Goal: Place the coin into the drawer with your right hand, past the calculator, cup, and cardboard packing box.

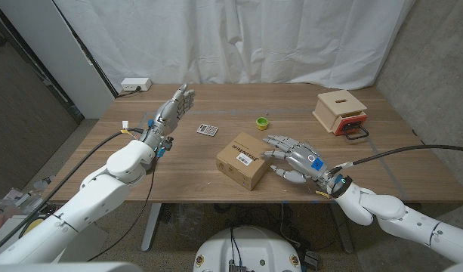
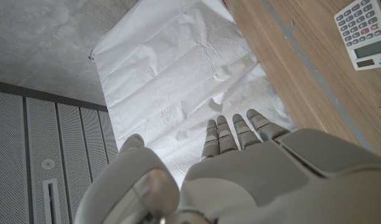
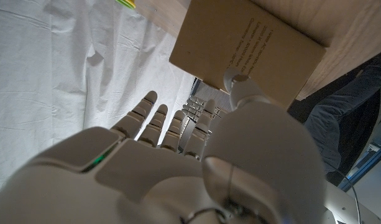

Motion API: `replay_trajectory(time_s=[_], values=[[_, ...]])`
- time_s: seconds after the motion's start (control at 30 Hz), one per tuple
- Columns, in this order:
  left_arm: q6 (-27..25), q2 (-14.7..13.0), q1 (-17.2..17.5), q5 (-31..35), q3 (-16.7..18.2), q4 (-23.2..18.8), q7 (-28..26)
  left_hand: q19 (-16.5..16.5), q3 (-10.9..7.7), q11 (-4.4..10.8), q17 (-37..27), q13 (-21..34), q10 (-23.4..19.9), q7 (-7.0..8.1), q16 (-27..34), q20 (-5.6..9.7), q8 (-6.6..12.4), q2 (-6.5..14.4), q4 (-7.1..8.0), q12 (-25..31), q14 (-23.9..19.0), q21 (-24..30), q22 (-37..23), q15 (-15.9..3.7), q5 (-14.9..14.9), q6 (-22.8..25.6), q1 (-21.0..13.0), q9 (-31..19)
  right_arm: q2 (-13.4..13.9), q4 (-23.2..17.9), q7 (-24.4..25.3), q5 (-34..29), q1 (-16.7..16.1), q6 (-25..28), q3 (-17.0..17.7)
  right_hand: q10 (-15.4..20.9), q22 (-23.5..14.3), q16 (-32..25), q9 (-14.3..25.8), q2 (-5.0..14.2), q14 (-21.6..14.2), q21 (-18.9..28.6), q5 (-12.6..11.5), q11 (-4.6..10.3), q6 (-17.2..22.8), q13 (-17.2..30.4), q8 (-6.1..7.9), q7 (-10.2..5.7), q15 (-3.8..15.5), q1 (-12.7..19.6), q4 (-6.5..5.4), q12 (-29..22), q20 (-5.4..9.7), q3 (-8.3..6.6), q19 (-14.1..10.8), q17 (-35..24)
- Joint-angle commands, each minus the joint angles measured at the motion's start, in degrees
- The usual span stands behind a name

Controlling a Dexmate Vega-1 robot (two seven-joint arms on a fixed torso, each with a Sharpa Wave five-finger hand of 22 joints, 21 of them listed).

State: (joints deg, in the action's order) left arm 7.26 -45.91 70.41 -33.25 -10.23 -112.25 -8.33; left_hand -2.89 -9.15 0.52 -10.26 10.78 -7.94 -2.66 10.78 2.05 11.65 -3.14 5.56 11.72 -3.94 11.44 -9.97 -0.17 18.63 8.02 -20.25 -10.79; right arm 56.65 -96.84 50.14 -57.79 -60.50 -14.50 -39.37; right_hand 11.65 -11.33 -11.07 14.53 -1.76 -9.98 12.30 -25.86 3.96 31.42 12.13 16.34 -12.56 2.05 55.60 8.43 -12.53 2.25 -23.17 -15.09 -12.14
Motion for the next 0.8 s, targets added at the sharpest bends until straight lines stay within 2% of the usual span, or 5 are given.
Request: replay_trajectory(time_s=[0.03, 0.37, 0.8], values=[[-0.16, 0.01, 0.20, 0.19, 0.17, -0.27, -0.14, 0.26, 0.19, 0.26, -0.25, 0.25, 0.02, 0.01, -0.05, 0.29, -0.11, 0.26, 0.10, -0.11, -0.04, -0.07, -0.33, 0.00, 0.20, 0.52, -0.21, -0.12, -0.22, 0.86, -0.11, 0.37, 0.64, -0.57, -0.33, 0.65, -0.18, -0.37, 0.24, 0.60, -0.85, 0.44, -0.05, 0.34, 0.89, 0.28, 0.48, -0.03, 1.35, -0.20, -0.53, -0.59, 2.78, -0.09, -0.68, -0.15], [-0.41, 0.14, -0.44, 0.24, -0.24, 0.02, 0.18, 0.31, 0.30, 0.29, -0.25, 0.25, 0.03, -0.04, -0.02, 0.28, -0.11, 0.29, 0.09, -0.11, -0.08, -0.07, -0.33, -0.10, 0.21, 0.54, -0.25, -0.12, -0.16, 1.35, -0.43, 1.04, 0.73, -0.73, -0.28, 1.30, -0.18, -0.49, 0.34, 0.71, -1.24, 0.65, 0.09, 0.88, 1.52, 0.28, 0.84, -0.09, 1.26, -0.31, -0.69, -0.93, 2.71, 0.11, -1.04, -0.17], [-0.70, 0.26, -0.87, 0.14, -0.50, 0.28, 0.17, 0.35, 0.45, 0.40, -0.25, 0.25, 0.03, -0.06, -0.05, 0.25, -0.09, 0.33, 0.08, -0.11, 0.05, -0.07, -0.33, 0.01, 0.23, 0.61, -0.31, -0.12, -0.49, 2.12, -0.56, 1.42, 1.06, -1.36, -0.56, 1.85, -0.18, -0.58, 0.44, 0.84, -1.64, 0.85, 0.27, 0.85, 2.11, 0.27, 1.18, -0.09, 1.37, -0.52, -0.90, -1.21, 2.71, 0.37, -1.41, -0.21]])
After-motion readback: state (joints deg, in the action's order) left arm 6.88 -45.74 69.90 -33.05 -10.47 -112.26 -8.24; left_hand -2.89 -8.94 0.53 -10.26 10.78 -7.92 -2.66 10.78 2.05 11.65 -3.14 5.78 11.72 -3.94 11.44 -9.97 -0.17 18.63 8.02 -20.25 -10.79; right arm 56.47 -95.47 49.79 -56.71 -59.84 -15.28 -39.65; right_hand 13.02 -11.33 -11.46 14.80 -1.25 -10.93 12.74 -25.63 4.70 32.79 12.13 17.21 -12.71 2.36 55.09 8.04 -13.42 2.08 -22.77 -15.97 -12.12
